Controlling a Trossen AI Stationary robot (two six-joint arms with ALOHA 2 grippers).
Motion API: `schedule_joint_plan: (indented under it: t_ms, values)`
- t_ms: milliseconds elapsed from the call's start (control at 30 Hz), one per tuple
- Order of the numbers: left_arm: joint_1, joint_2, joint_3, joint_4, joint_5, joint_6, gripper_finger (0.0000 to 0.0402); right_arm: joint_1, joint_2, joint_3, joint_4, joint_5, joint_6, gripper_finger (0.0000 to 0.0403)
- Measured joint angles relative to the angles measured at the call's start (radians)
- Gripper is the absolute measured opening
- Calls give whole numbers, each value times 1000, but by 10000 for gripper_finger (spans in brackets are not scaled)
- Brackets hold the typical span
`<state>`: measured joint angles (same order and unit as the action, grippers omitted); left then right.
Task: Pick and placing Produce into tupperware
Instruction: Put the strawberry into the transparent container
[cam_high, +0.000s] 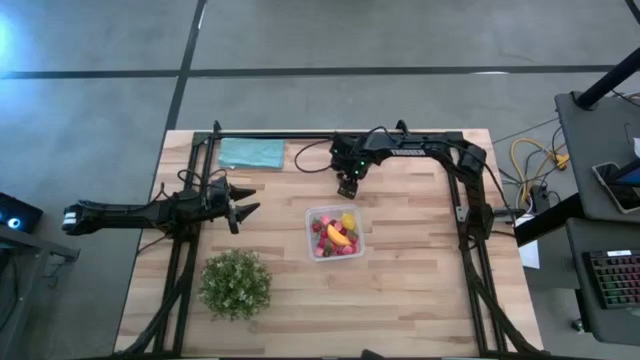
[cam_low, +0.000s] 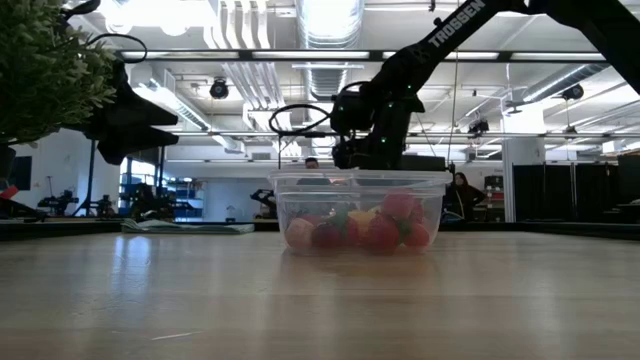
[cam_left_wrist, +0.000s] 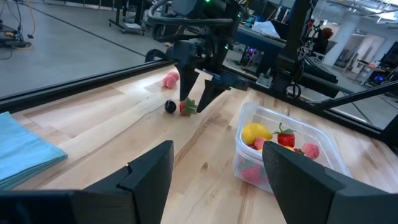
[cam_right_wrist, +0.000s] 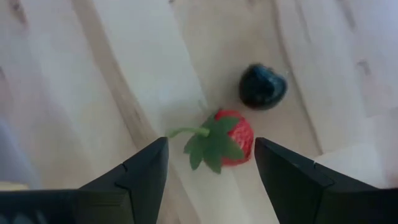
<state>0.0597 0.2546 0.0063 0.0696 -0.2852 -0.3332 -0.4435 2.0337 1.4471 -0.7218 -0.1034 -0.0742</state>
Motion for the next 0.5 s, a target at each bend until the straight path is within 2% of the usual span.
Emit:
schedule_joint_plan:
  t_ms: [333, 500]
  values:
    - [0, 0, 0, 0, 0, 0, 233, 0, 0, 0, 18, 73, 28, 207]
    - [0, 0, 0, 0, 0, 0, 233, 0, 0, 0, 27, 79, 40, 207]
